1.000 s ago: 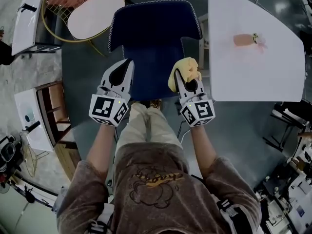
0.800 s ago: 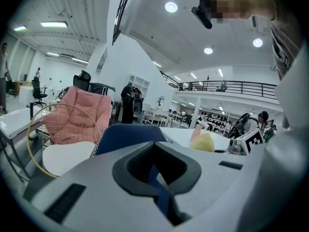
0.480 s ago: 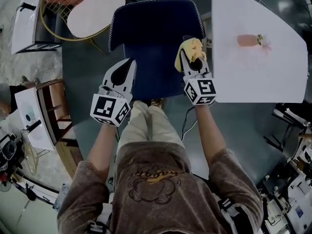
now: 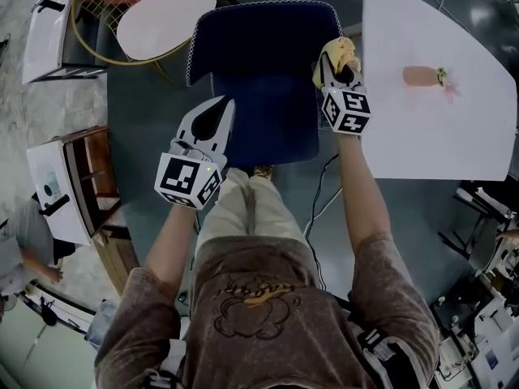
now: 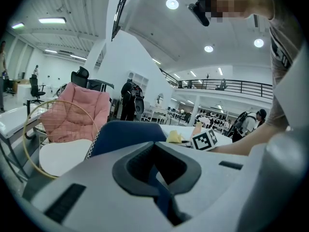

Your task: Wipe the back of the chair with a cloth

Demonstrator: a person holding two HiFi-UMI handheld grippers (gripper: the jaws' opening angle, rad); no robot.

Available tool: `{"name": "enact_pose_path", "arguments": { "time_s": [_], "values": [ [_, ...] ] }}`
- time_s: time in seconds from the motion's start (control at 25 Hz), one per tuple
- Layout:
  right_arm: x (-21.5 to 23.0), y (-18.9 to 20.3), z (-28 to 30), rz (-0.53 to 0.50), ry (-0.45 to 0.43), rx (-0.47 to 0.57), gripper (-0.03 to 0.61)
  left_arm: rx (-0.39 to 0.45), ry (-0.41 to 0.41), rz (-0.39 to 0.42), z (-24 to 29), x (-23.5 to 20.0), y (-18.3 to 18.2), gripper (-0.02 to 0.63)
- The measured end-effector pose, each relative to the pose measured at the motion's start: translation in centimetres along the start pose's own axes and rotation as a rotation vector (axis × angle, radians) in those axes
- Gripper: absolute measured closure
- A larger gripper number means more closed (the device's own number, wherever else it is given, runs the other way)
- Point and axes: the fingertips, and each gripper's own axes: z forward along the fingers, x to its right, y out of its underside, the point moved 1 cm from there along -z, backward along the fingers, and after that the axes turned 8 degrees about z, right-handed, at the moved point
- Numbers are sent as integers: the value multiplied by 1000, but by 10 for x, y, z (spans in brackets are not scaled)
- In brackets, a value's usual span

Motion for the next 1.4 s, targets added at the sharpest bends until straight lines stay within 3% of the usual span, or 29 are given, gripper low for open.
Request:
{"name": "enact_pose_path", "arguments": {
  "time_s": [0.28,0.56,1.04,1.4],
  "values": [
    [11,-5,26,-6,38,-11,508,-16,4,-5,-3,-6,5,604],
    [-7,-6,50,21,36,-4,508,-24,0,-7,-5,-16,9,604],
    [-82,11,77,100,-106,3,508,-45,-32,-16,-22,-38,21,604],
    [-189,35,93,57,-356,-67,508,-62,-63,-27,-32,-45,31,604]
  ]
}}
